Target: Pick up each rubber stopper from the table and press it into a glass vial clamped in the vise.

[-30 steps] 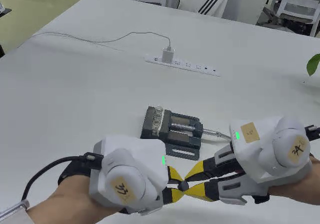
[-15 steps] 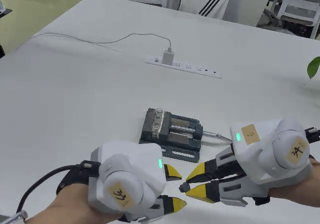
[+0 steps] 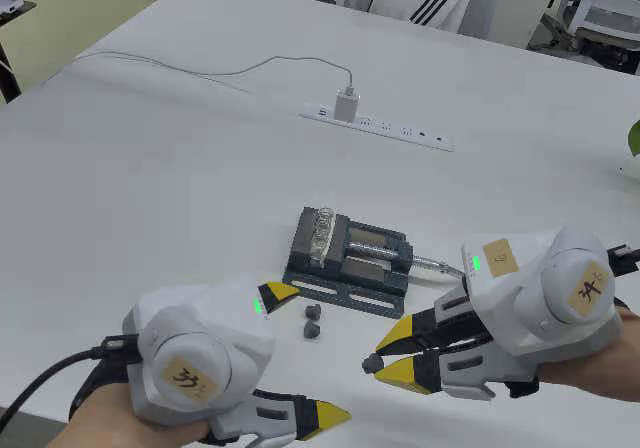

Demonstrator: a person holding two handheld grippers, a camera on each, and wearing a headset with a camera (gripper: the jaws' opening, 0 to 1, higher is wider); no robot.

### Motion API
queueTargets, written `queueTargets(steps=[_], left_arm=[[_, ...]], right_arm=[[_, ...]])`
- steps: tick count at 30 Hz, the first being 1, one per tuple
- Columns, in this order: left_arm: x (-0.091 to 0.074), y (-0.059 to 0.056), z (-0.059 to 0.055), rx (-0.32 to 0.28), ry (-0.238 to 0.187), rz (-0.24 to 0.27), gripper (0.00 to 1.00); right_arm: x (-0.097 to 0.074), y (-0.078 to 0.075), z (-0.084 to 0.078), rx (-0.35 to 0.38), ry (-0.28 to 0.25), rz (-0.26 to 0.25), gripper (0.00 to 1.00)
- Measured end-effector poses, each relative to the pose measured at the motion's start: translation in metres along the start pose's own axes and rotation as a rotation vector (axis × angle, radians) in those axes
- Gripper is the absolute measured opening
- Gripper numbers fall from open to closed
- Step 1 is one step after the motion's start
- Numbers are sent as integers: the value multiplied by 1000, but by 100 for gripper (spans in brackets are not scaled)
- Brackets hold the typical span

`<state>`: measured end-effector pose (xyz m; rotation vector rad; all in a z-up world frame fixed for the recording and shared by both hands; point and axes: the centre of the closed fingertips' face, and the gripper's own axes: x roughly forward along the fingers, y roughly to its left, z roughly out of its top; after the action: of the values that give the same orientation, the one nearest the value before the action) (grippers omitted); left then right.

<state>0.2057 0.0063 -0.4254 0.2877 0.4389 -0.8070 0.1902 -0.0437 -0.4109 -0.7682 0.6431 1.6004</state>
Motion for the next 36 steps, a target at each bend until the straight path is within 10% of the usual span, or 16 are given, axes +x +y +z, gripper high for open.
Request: queueTargets(steps=[16, 36], left_arm=[[-26, 33, -32, -89, 75, 95, 99], [-31, 41, -22, -148, 22, 154, 90]], right_arm=[[-1, -15, -10, -20, 61, 3, 7], [-12, -71, -16, -121, 220, 20, 7]])
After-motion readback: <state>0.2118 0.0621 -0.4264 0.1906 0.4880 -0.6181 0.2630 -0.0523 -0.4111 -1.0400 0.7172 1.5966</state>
